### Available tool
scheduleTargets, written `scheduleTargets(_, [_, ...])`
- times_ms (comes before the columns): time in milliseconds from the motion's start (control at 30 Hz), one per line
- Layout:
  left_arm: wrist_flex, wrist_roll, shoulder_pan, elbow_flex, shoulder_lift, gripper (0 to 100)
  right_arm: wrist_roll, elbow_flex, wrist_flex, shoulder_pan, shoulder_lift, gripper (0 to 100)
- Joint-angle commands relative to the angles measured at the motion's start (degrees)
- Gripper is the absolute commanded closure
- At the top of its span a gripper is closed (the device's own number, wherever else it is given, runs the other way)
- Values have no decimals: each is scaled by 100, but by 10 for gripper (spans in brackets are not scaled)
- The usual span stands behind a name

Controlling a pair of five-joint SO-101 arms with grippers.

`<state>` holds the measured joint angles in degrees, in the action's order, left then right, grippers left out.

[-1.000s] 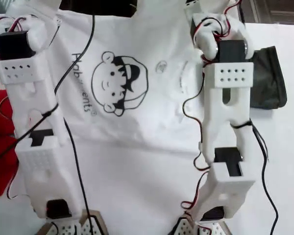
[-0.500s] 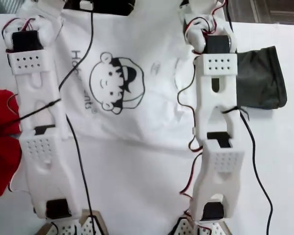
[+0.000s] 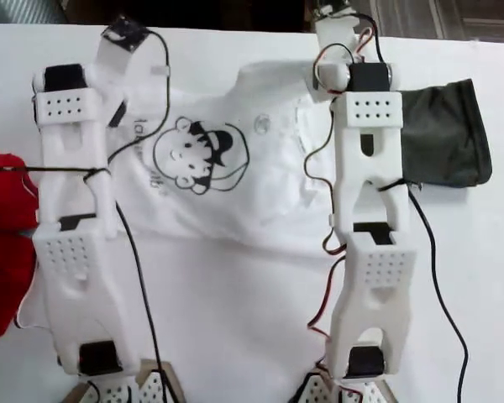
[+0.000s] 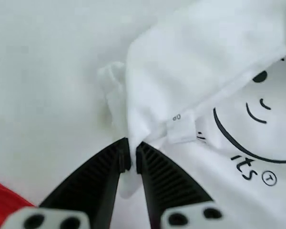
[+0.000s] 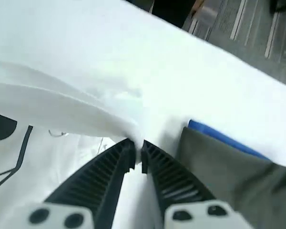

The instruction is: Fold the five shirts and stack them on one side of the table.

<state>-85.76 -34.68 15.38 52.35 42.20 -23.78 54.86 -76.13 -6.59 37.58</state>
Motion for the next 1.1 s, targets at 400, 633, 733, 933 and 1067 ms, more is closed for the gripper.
scheduleTargets(400, [-1670, -325, -149, -242, -695, 973, -18, 237, -2202, 119, -822, 978])
scheduleTargets(633, [-1433, -360, -325, -2114, -2084, 973, -9, -598, -2431, -66, -1560, 978])
scheduleTargets(733, [-1160, -360, -325, -2967, -2558, 973, -9, -1266, -2325, -198, -2105, 978])
scheduleTargets(933, [-527, -369, -325, -4567, -3490, 973, -18, -3780, -1209, -189, -3758, 978])
scheduleTargets(1067, [-158, -501, -255, -5446, -4009, 973, -255, -6057, -119, -154, -5138, 978])
